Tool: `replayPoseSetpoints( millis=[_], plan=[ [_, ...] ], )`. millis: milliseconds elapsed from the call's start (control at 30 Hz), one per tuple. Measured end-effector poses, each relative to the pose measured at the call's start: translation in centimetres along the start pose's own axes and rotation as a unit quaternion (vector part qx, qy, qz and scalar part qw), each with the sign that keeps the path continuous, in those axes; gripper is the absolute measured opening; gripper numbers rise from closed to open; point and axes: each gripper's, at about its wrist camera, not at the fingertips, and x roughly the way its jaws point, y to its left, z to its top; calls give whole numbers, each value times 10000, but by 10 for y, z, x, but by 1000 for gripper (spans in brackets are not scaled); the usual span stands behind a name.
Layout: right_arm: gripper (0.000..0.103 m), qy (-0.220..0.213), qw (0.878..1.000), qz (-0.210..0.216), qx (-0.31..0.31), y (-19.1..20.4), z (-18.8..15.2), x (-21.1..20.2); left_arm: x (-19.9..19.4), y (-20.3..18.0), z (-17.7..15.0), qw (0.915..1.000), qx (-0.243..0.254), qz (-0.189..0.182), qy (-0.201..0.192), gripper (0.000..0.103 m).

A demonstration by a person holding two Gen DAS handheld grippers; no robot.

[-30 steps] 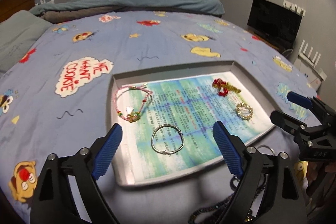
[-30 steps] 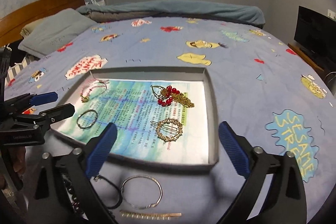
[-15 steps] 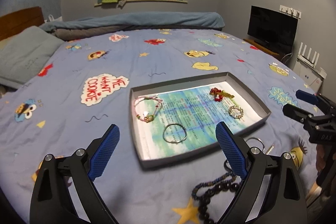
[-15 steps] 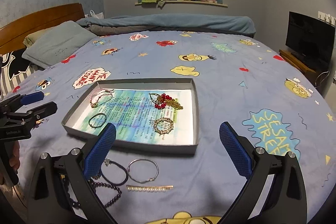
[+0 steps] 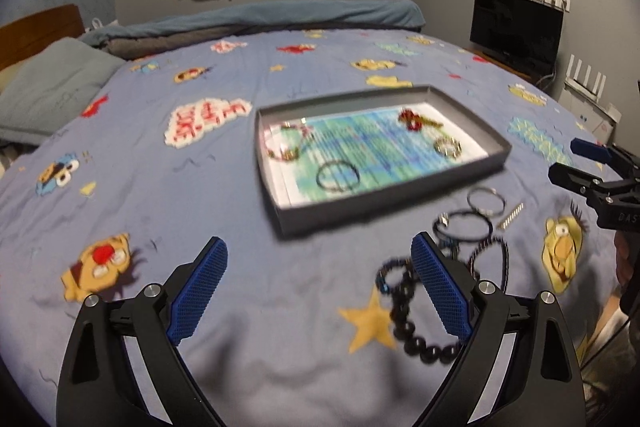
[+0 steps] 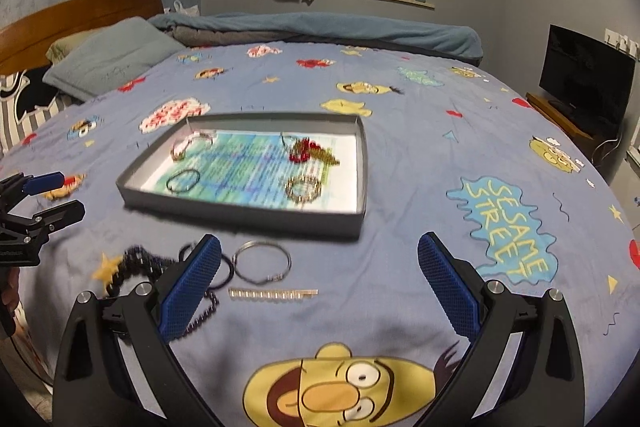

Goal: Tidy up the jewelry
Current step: 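Move both tools back over the remaining jewelry, then grasp the large black bead bracelet with the left tool while the right tool grasps the dark red bead bracelet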

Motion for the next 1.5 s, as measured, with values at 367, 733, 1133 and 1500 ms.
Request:
replayPoseSetpoints(
  millis=[367, 733, 1133, 1500],
  plan=[
    [97, 316, 9994, 118, -73, 11, -28, 11, 8, -28, -36, 9991, 313, -156, 245, 93],
    [90, 489, 9973, 532, 156, 30, -46, 14, 11, -43, -47, 9986, 329, -360, 182, 80],
    [38, 797, 9918, 977, 210, 51, -50, 23, 16, -47, -51, 9968, 334, -681, 263, 32],
    [24, 990, 9900, 989, 153, 66, -54, 39, 39, -50, -58, 9965, 314, -563, 530, 23]
  ],
)
